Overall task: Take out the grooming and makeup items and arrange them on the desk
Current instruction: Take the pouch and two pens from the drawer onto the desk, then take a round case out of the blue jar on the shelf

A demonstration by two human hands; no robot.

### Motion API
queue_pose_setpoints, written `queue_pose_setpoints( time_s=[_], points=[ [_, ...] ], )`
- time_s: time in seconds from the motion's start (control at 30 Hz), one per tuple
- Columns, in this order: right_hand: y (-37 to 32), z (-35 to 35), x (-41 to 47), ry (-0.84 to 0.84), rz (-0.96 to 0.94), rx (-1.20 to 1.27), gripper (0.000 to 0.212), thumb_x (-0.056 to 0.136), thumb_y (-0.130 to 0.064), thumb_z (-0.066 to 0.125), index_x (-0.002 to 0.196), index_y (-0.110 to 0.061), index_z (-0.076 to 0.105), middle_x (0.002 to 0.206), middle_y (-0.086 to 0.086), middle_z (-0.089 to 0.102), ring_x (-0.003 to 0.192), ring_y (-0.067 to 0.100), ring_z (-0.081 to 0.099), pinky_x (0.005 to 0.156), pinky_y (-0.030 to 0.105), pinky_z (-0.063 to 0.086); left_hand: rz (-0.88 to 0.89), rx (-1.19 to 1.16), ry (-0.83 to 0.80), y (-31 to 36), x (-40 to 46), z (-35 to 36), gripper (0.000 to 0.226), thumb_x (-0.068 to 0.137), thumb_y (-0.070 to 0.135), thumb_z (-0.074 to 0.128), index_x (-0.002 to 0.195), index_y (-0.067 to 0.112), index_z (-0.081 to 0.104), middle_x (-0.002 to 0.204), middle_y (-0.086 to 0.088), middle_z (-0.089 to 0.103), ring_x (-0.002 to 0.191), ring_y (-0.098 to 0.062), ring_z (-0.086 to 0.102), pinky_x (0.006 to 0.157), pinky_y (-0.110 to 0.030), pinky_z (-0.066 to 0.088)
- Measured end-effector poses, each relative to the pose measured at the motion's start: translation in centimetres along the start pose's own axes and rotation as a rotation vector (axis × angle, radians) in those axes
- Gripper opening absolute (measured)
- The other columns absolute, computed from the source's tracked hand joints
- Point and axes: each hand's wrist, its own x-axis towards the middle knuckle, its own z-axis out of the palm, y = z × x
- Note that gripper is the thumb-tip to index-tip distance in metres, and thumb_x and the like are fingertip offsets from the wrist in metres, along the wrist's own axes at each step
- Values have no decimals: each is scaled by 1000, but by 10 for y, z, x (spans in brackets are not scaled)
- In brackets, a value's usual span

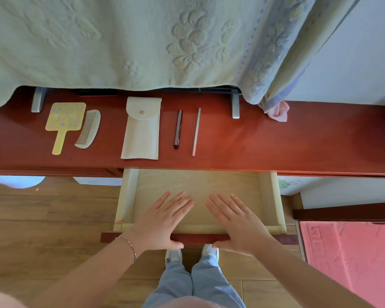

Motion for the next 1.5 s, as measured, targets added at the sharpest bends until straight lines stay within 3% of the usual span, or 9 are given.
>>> queue_pose_setpoints(
  time_s=[0.17, 0.27, 0.43, 0.57, 0.7, 0.87, 1.07, 1.27, 1.5],
  points=[
    [10, -9, 13, 145, 26, -37, 100, 68, -64, 66, 144, -10, 28, 148, 7, 39, 137, 22, 35, 110, 42, 19, -83, 17, 76, -12, 12, -7, 109, 62, 71, 63, 144, 8, 30, 150, -7, 34, 139, -21, 19, 109, -49, 25],
    [20, -16, 29, 214, 82, -79, 99, 67, -59, 70, 143, -9, 31, 149, 8, 36, 139, 22, 30, 111, 43, 20, -132, 47, 126, -23, 25, -14, 106, 65, 63, 68, 144, 6, 29, 151, -10, 32, 140, -24, 21, 111, -48, 25],
    [34, -28, 54, 274, 158, -155, 96, 66, -54, 74, 140, -5, 40, 146, 12, 40, 135, 26, 39, 112, 45, 26, -182, 97, 174, -42, 45, -23, 98, 67, 56, 72, 141, 4, 34, 148, -13, 36, 137, -28, 33, 110, -49, 30],
    [43, -26, 64, 324, 182, -159, 89, 67, -49, 76, 137, -3, 44, 142, 13, 46, 131, 27, 44, 108, 46, 31, -180, 112, 228, -49, 56, -22, 79, 68, 49, 76, 128, 3, 53, 134, -14, 53, 127, -28, 48, 106, -45, 34],
    [46, -20, 76, 405, 187, -122, 75, 67, -37, 81, 128, -1, 55, 132, 15, 56, 122, 30, 54, 101, 45, 41, -173, 96, 327, -52, 65, -22, 64, 68, 37, 78, 119, 3, 58, 119, -12, 60, 110, -27, 58, 96, -41, 45],
    [46, -16, 87, 536, 193, -137, 50, 72, -23, 77, 116, -3, 62, 117, 13, 64, 108, 29, 62, 90, 41, 51, -192, 46, 422, -58, 77, -16, 48, 70, 23, 78, 111, 7, 58, 113, -9, 60, 101, -26, 59, 84, -37, 49],
    [45, -15, 101, 591, 233, -220, 33, 73, -13, 71, 105, -7, 64, 106, 8, 66, 95, 25, 63, 77, 36, 49, -203, 44, 515, -59, 87, -9, 20, 77, 8, 68, 97, 7, 62, 107, -9, 62, 97, -27, 56, 81, -36, 47],
    [34, -22, 101, 494, 327, -152, 39, 71, -15, 71, 108, -8, 62, 109, 6, 64, 99, 24, 62, 83, 36, 48, -216, 35, 454, -54, 86, -16, 27, 78, 14, 68, 103, 7, 63, 108, -10, 62, 97, -27, 58, 83, -37, 48],
    [33, -33, 35, 454, 483, 29, 50, 77, -20, 66, 123, -1, 57, 128, 14, 58, 123, 30, 52, 106, 44, 36, -130, -100, 463, -24, 93, -65, 31, 84, 31, 55, 107, 11, 64, 106, -2, 65, 103, -19, 61, 105, -38, 37]
  ],
)
